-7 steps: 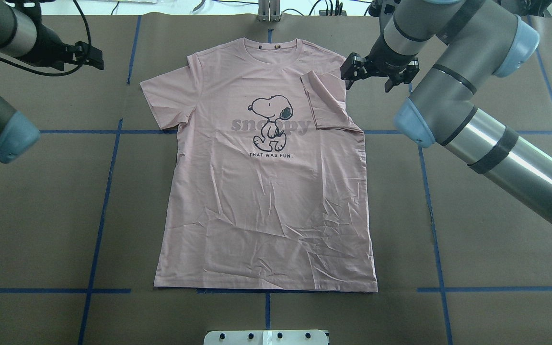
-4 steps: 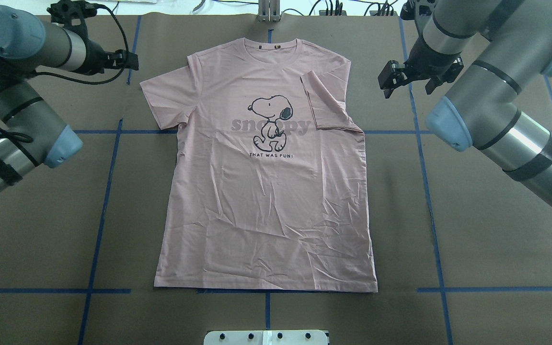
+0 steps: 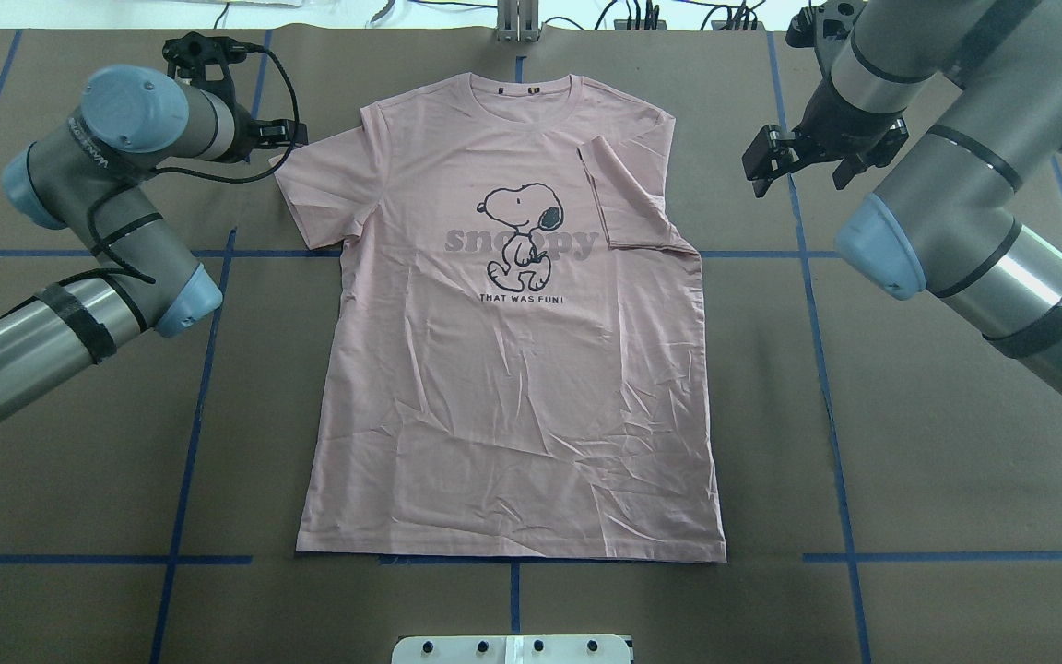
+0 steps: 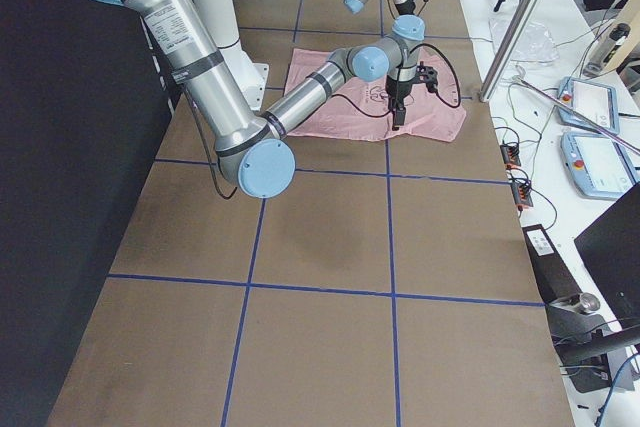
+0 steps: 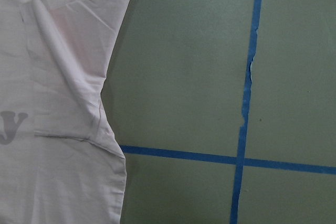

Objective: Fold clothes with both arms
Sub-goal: 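Move the left gripper toward the sleeve nearest it while the right arm holds back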

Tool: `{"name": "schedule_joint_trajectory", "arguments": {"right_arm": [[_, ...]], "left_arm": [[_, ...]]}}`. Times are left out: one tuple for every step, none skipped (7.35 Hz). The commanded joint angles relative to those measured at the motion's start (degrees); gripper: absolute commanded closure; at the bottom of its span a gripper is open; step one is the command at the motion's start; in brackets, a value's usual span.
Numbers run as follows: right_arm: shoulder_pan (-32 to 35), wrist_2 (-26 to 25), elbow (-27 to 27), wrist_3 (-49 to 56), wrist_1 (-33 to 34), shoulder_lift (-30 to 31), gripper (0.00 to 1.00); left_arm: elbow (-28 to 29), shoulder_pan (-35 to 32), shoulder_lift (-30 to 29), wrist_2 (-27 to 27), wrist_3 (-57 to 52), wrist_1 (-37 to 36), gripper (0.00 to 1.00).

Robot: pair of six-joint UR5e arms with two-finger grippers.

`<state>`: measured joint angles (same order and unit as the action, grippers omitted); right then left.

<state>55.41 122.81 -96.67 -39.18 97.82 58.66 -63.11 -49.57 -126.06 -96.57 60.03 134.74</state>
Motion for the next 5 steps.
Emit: {"name": "schedule_joint_trajectory", "arguments": {"right_arm": [[-0.04,-0.03,0.17,-0.1,0.0,0.14,0.0],[-0.13,-0.03,0.17,-0.1,0.0,0.31,0.0],[-0.13,-0.03,0.17,-0.1,0.0,0.32,0.0],[-0.13,-0.03,0.17,-0.1,0.0,0.23,0.0],[-0.13,-0.03,0.08,-0.1,0.0,0.23,0.0]], "left_arm": [[1.75,1.23,-0.41,0.6,0.0,1.31,0.01],[2.45,1.41,-0.5,0.6,0.0,1.93,0.01],[2.9,1.76,-0.5,0.6,0.0,2.02,0.02],[2.9,1.76,-0.41,0.6,0.0,2.02,0.03],[3.51,1.76,-0.5,0.6,0.0,2.02,0.06]]}}
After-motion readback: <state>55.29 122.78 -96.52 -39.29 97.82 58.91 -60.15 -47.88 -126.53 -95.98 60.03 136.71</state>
